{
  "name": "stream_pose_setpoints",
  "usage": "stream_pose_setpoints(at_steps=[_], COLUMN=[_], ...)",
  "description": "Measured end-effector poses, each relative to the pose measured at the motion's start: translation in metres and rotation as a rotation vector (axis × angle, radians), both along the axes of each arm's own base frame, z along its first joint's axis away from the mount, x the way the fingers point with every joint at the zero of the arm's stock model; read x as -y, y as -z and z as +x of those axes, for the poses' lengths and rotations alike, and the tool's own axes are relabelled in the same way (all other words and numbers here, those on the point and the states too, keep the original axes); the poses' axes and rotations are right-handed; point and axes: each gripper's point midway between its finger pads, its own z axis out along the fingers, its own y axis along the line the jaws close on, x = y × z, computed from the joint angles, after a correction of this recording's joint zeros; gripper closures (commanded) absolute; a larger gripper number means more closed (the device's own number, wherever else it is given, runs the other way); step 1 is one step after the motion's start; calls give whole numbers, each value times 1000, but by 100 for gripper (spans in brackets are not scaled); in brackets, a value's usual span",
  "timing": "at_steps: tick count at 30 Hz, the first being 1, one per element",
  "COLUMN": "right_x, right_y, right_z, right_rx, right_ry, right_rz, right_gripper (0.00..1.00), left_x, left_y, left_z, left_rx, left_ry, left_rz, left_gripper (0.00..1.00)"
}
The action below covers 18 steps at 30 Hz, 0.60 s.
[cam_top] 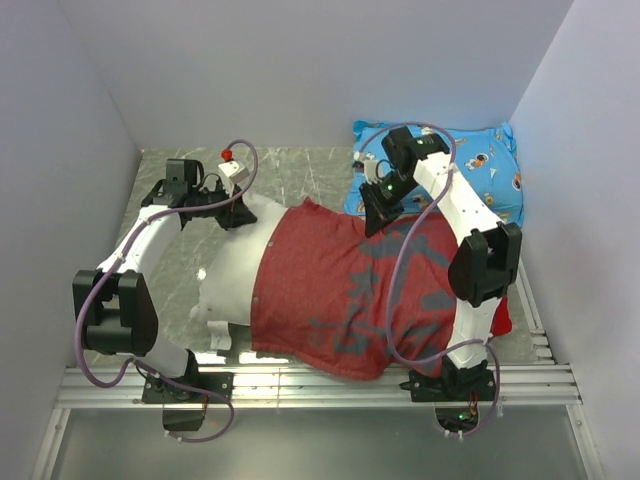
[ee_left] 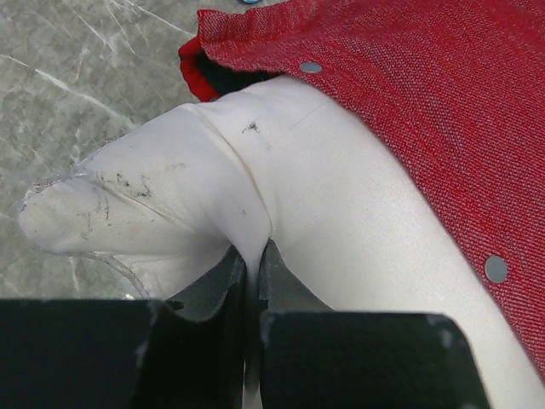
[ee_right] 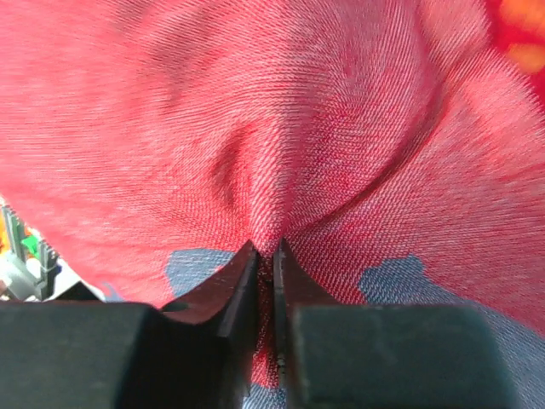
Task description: Put the pillow into the pillowcase
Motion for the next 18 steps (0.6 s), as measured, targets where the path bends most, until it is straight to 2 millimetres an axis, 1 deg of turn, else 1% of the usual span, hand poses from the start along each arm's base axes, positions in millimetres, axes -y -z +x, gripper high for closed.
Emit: stream_pose_setpoints(at_steps=[1,2,3,5,7,10,12,13,16,18], right_x=[-3,-8,-15,-27,-45,-67,-76,-78,-79,-78], right_y=[-8,-18,-27,-39,-46,-46,-42,-39,-36,-36], right_z=[4,10,15,21,24,21,17,15,12,12], right_rx=[21,50,81,119,146,152,139,129,113,110], right_ry=[-7,-15,-27,-55,-94,-147,-171,-177,-183,-182], right_rz=[8,20,32,51,75,94,95,93,87,85], right_gripper=[92,99,100,100,100,99,94,92,96,93], left_x=[0,0,0,0,0,-1,-1,0,0,0], left_y=[0,0,0,0,0,0,-1,-1,-2,-3], left_z=[0,0,0,0,1,3,5,4,6,7], left_rx=[0,-1,-2,-1,0,-2,-5,-6,1,5], left_ry=[-1,-2,-3,-3,-5,-11,-15,-15,-18,-18], left_rz=[0,-1,-1,-1,-1,0,-3,-4,-6,-8], left_gripper=[99,99,100,100,100,100,99,100,99,99])
